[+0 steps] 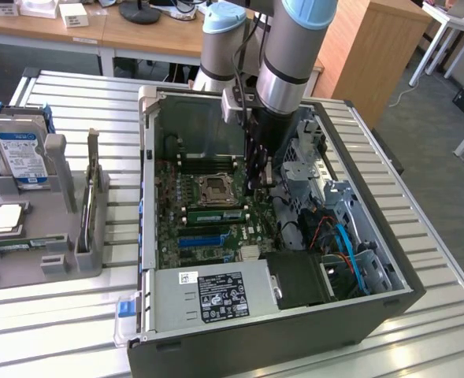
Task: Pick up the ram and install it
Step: 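Press down the ram until it locks into place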
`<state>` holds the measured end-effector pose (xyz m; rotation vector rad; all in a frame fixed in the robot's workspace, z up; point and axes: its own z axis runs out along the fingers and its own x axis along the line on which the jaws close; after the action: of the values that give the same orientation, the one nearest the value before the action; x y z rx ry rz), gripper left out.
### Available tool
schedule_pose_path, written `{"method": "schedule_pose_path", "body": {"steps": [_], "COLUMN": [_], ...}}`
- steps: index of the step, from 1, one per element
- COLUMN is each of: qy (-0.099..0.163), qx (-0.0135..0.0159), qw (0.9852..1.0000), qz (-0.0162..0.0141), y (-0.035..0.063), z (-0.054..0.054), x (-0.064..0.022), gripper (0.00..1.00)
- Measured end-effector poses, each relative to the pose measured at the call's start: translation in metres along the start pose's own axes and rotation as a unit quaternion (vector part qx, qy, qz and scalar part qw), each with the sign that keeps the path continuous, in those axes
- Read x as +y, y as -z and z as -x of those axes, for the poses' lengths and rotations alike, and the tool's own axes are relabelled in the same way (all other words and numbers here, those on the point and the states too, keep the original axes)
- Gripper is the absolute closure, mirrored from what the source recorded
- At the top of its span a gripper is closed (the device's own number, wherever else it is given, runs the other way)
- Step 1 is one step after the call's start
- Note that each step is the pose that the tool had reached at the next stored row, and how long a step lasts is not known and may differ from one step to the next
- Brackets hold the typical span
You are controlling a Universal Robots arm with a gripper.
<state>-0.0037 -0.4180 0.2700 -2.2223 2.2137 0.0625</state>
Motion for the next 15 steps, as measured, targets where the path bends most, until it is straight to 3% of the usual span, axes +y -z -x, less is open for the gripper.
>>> {"method": "schedule_pose_path", "body": {"steps": [15], "qy": [0.0], "qx": [0.0], "qw": [1.0], "qz": [0.0], "y": [-0.0076], "z": [-0.0002], "x": [-0.0002], "gripper": [0.89]}}
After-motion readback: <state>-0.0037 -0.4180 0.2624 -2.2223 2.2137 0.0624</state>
